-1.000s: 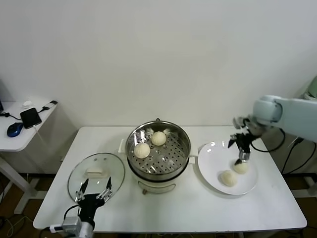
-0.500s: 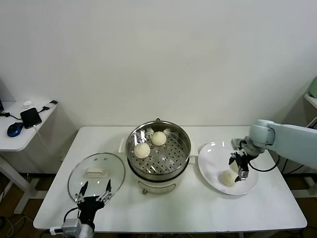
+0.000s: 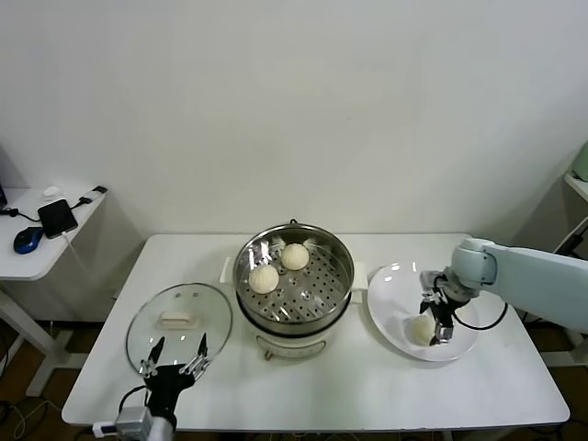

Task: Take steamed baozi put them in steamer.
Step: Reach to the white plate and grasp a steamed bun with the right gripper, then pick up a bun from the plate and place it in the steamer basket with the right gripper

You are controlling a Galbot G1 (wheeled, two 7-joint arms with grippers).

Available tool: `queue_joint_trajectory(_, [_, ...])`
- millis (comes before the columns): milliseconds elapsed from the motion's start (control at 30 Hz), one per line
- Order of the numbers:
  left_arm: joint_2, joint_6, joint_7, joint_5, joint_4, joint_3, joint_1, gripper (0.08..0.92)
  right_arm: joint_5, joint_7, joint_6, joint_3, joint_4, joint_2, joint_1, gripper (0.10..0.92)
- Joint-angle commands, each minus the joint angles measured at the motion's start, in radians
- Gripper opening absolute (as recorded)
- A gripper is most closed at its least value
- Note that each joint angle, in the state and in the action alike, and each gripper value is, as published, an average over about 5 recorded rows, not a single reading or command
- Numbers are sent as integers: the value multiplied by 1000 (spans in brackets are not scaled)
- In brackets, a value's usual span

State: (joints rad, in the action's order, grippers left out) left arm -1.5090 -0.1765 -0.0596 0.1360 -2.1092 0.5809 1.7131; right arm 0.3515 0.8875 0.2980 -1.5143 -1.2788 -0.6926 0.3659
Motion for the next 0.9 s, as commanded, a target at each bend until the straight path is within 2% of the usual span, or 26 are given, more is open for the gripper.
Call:
queue_joint_trajectory(33, [1, -2, 0, -3, -6, -4, 3, 823, -30, -2, 5, 14, -3, -4, -10, 712])
queue_joint_trajectory(167, [0, -5, 0, -4, -14, -5, 7, 823, -21, 27, -6, -19, -31, -5, 61, 649])
queue_joint_trajectory(300, [-3, -12, 1, -4, -29, -7, 8, 823, 15, 92, -50, -108, -47, -31, 248, 633])
queue_joint_trajectory(467, [-4, -18, 1, -5, -51, -9, 12, 823, 69, 202, -183, -222, -17, -130, 544, 628])
queue_joint_trajectory(600, [-5, -21, 2, -8, -62, -8, 14, 823, 142, 258, -286, -186, -25, -233, 712, 628])
queue_joint_trajectory(767, [-6, -20, 3, -17, -65, -9, 16, 823, 154, 262, -448, -58, -130, -361, 773, 628])
queue_joint_trajectory(900, [-8, -21, 3, -24, -62, -9, 16, 823, 93, 252, -566, -16, -251, -441, 712, 628])
